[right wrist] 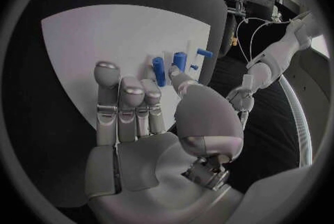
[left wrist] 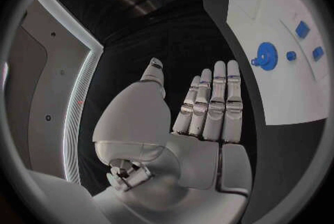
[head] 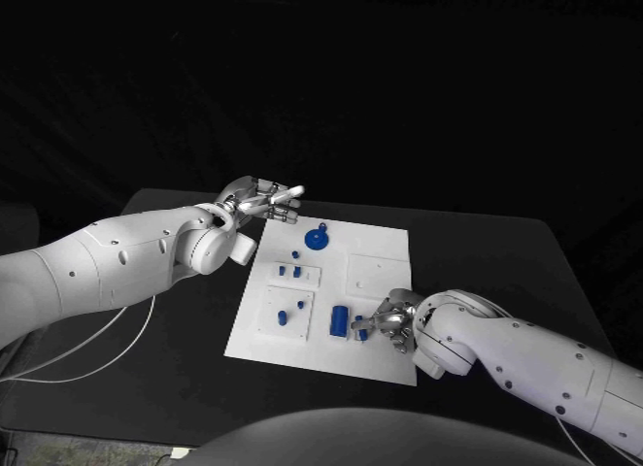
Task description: Assemble the parts on the task board
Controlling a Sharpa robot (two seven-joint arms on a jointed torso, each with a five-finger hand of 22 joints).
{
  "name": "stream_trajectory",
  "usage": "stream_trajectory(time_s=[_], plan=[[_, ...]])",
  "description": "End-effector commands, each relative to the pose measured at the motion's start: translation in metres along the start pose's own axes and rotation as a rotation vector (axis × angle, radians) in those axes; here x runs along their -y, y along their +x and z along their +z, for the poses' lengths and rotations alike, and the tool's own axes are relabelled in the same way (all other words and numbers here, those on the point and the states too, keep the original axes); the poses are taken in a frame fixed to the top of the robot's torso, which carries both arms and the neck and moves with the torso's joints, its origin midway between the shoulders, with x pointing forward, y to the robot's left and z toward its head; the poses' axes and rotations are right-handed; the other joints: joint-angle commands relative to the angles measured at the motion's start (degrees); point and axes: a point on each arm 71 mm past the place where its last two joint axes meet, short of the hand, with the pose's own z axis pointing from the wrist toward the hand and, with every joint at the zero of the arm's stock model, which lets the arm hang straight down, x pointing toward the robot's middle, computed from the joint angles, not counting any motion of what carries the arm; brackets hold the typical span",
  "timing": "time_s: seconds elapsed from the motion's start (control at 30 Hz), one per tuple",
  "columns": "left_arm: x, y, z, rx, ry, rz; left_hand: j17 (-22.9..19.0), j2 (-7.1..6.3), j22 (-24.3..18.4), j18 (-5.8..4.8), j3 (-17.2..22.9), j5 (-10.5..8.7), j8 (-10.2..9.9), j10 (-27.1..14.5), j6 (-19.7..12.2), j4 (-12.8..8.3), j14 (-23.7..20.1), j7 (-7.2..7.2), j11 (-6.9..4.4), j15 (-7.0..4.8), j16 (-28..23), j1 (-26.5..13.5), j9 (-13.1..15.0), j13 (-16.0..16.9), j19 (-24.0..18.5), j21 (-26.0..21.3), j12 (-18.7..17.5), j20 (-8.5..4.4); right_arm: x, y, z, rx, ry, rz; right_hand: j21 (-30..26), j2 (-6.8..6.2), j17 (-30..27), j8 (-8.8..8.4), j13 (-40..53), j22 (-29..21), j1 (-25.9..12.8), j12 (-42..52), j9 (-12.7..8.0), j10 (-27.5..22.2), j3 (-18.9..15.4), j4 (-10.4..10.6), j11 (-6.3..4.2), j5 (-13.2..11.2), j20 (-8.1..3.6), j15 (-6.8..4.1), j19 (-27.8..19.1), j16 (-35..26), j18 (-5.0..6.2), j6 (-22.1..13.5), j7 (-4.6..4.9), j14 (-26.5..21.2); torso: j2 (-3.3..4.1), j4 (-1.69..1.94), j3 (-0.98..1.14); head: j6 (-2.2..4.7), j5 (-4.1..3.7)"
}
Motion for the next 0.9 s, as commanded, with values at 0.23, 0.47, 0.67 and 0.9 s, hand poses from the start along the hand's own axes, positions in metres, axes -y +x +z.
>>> stream_trajectory(time_s=[0.23, 0.47, 0.67, 0.9], plan=[[0.0007, 0.001, 0.0, -0.015, 0.003, 0.003, 0.1, -0.18, 0.0, 0.1, 0.1, -0.2, 0.2, -0.5, -0.1, 0.6, -0.3, 0.07, -0.02, -0.17, -0.2, 0.1, 0.0, 0.1, -0.5, 0.1, 0.0, 0.06, 0.0011, 0.0002, -0.0041, -0.006, -0.024, 0.002, -0.3, -2.57, 0.0, -0.13, -0.2, -0.2, -3.1, -0.2, 0.1, -0.1, 2.4, 2.7, 0.42, 2.3, -0.23, -0.13, 2.6, -0.3, -0.34, 0.2, 0.28, 0.2, -0.01, 0.01, -0.03, 0.01, 0.01], [0.0004, -0.0002, -0.0006, -0.013, 0.002, 0.004, 0.1, -0.37, 0.0, 0.1, 0.1, -0.21, 0.2, -0.5, -0.2, 0.8, -0.3, 0.14, -0.03, -0.17, -0.2, 0.1, 0.0, 0.1, -0.6, 0.1, 0.0, 0.07, 0.0038, -0.0012, -0.0048, -0.005, -0.022, 0.004, -0.3, -2.66, -0.1, -0.12, -0.3, -0.3, -3.3, -0.2, 0.1, -0.1, 2.6, 3.1, 0.42, 2.3, -0.22, -0.13, 2.6, -0.4, -0.32, 0.2, 0.29, 0.2, 0.02, 0.03, -0.03, -0.01, -0.08], [0.0002, -0.0006, -0.0008, -0.012, 0.001, 0.005, 0.1, -0.41, 0.0, 0.1, 0.2, -0.18, 0.2, -0.5, -0.3, 0.8, -0.3, 0.17, -0.02, -0.15, -0.2, 0.3, 0.0, 0.1, -0.6, 0.1, 0.0, 0.07, 0.005, -0.0008, -0.0053, -0.013, -0.021, -0.002, -0.2, -0.75, -0.1, -0.12, -0.2, -0.3, -0.4, 0.0, 0.3, 0.0, 2.5, -0.5, 0.29, 1.8, -0.25, -0.21, 2.6, -0.4, -0.41, 0.3, 0.12, 0.2, 0.0, 0.05, -0.05, -0.01, -0.08], [0.0, -0.0008, -0.0009, -0.012, -0.001, 0.006, 0.1, -0.42, 0.0, 0.1, 0.2, -0.18, 0.2, -0.5, -0.3, 0.8, -0.3, 0.17, -0.02, -0.15, -0.2, 0.3, 0.0, 0.1, -0.6, 0.1, 0.0, 0.07, 0.0062, 0.002, -0.0067, -0.031, -0.029, -0.012, -0.1, 1.38, -0.1, -0.16, -0.2, -0.2, 2.2, 0.2, -0.2, 0.0, -2.8, -5.9, 0.26, 3.3, -0.26, -0.17, 2.6, -0.4, -0.56, 0.5, -0.03, 0.3, 0.0, 0.05, -0.04, -0.02, 0.01]])
